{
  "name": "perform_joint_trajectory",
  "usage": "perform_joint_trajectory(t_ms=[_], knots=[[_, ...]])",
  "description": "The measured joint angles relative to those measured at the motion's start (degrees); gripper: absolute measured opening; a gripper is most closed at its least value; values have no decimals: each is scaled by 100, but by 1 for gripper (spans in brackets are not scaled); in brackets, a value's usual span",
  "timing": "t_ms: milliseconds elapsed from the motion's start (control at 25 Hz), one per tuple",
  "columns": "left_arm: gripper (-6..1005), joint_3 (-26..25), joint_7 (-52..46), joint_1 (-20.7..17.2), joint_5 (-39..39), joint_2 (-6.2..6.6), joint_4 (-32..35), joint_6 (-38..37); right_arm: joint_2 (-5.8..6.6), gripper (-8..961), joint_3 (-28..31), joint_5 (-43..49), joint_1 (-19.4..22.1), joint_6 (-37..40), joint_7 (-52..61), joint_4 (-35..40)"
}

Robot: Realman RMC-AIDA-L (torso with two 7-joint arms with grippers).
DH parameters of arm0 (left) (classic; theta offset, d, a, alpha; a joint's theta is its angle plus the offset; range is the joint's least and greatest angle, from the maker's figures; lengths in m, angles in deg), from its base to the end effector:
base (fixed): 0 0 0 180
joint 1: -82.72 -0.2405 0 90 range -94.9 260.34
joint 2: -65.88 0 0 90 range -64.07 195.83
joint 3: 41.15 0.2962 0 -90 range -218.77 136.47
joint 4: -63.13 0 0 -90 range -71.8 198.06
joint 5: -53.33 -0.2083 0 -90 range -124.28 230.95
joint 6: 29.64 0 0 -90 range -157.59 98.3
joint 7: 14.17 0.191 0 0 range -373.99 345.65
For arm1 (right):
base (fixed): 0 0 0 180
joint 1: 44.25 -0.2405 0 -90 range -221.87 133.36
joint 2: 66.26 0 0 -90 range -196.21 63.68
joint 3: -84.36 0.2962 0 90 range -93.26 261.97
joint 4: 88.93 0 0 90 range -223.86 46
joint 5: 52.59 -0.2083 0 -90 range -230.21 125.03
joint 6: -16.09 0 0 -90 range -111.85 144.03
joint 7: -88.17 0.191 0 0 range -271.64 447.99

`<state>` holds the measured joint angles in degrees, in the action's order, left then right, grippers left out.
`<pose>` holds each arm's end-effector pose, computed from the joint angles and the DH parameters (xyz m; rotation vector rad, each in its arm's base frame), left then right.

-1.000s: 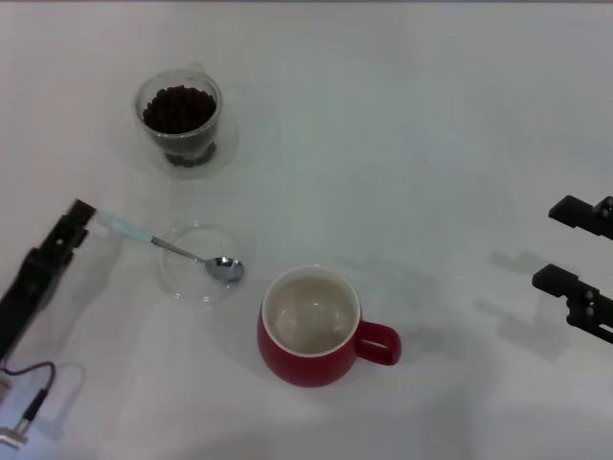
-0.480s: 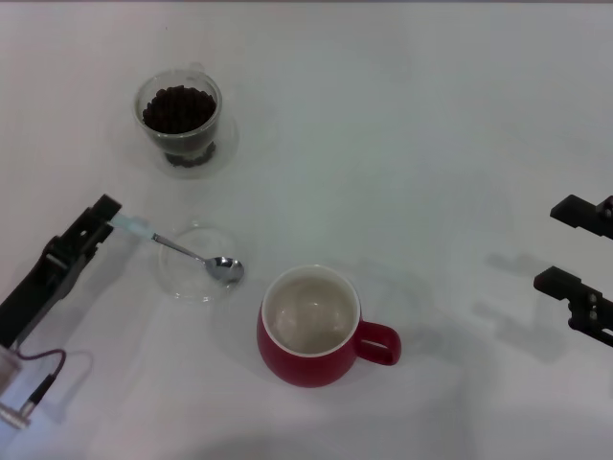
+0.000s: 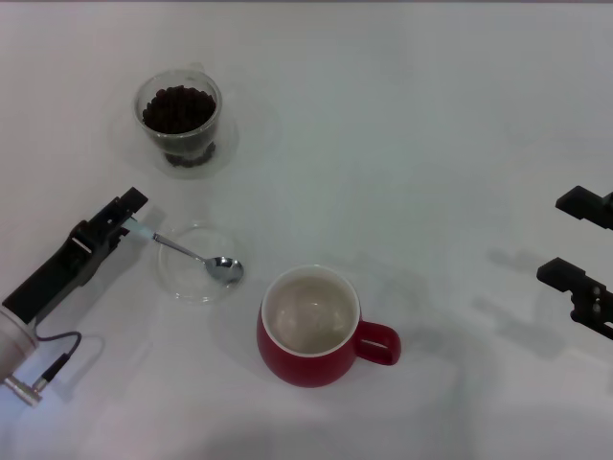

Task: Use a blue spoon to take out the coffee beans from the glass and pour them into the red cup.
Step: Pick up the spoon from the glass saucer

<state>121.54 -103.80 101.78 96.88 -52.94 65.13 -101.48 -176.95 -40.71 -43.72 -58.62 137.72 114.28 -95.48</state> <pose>-0.3662 0.2971 -0.1143 -1.6312 -1.8614 -1.2153 0.3201 0.1916 -0.0070 -2.3025 0.2170 1.2976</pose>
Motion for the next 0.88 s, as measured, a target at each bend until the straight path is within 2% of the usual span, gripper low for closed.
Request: perform_joint_trajectory(t_ms=[560,760,880], knots=[[549,17,-34,149,-14,-1,-78,4,-16,645,0,-256,-47,-12,20,20],[316,-38,8,98,64,-7,-122,6,-22,644,0,-293,-65,-55,28,38],[221,-44,8,96,71,-8,-138,5,-23,644,0,-332,-75,-63,28,40]])
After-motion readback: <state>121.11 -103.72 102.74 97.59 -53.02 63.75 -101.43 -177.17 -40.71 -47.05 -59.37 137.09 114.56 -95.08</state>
